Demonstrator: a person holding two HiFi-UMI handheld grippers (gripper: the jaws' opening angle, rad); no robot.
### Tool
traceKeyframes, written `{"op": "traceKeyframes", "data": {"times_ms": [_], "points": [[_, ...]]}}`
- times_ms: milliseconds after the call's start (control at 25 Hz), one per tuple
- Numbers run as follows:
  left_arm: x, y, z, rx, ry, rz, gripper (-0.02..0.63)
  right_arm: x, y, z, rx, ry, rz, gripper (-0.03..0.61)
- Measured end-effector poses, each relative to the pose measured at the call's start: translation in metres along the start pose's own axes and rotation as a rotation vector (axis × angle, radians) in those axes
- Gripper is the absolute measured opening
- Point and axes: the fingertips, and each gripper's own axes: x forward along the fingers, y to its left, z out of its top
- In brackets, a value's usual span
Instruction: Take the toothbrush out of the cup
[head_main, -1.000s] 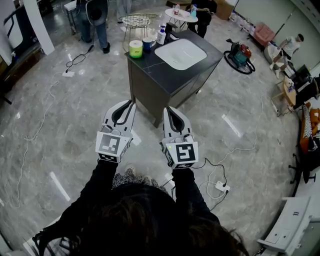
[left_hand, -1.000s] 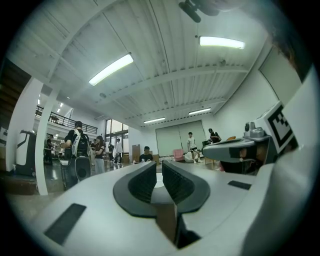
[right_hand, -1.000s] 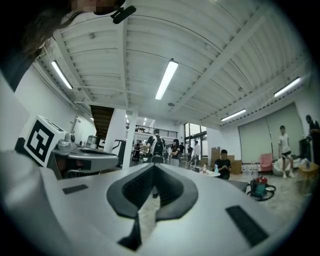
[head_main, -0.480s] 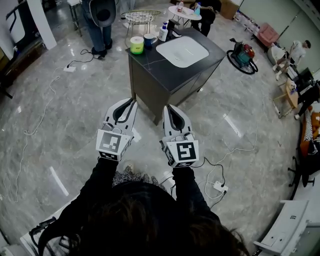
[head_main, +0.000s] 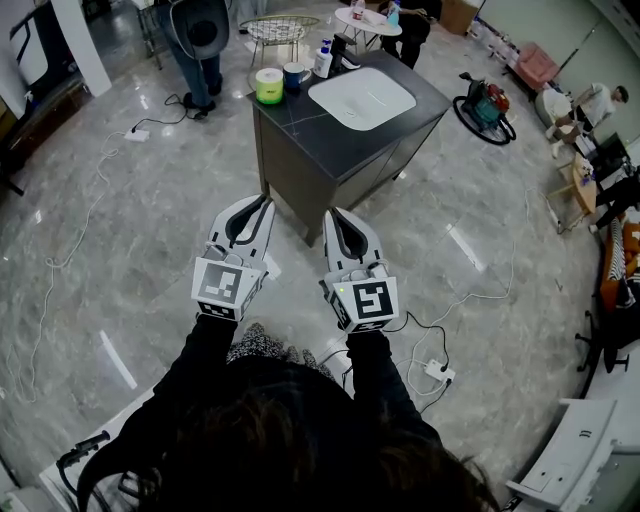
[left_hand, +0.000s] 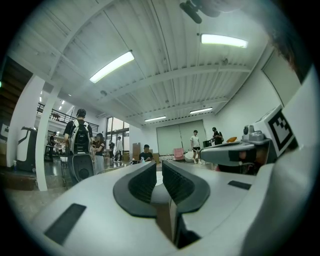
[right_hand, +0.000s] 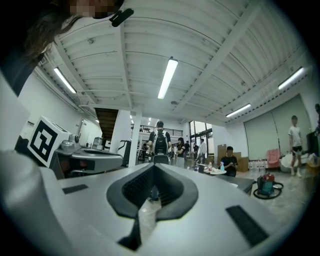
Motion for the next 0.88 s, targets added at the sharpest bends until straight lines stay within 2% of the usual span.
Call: {"op": "traceKeyframes", "data": {"times_ms": [320, 480, 640, 880], "points": [[0.009, 0.002, -0.002, -0.015, -0.012, -0.017, 0.043, 0.012, -0.002, -0.007, 0.025, 0.025, 0.038, 0.005], [0.021, 0.015, -0.002, -0.022, -0.028, 0.006, 0.043, 0.024, -0.001, -0.007, 0.015, 0.018, 0.046, 0.005], [0.043, 0.025, 0.0, -0.038, -0.054, -0.006, 0.043, 0.04, -0.016, -0.012, 0.02, 0.022, 0.028, 0.005], [0.085, 0.042, -0.007, -0.077, -0.048, -0.055, 0.028, 0.076, -0.043, -0.017, 0.032, 0.032, 0.012, 0.005]]}}
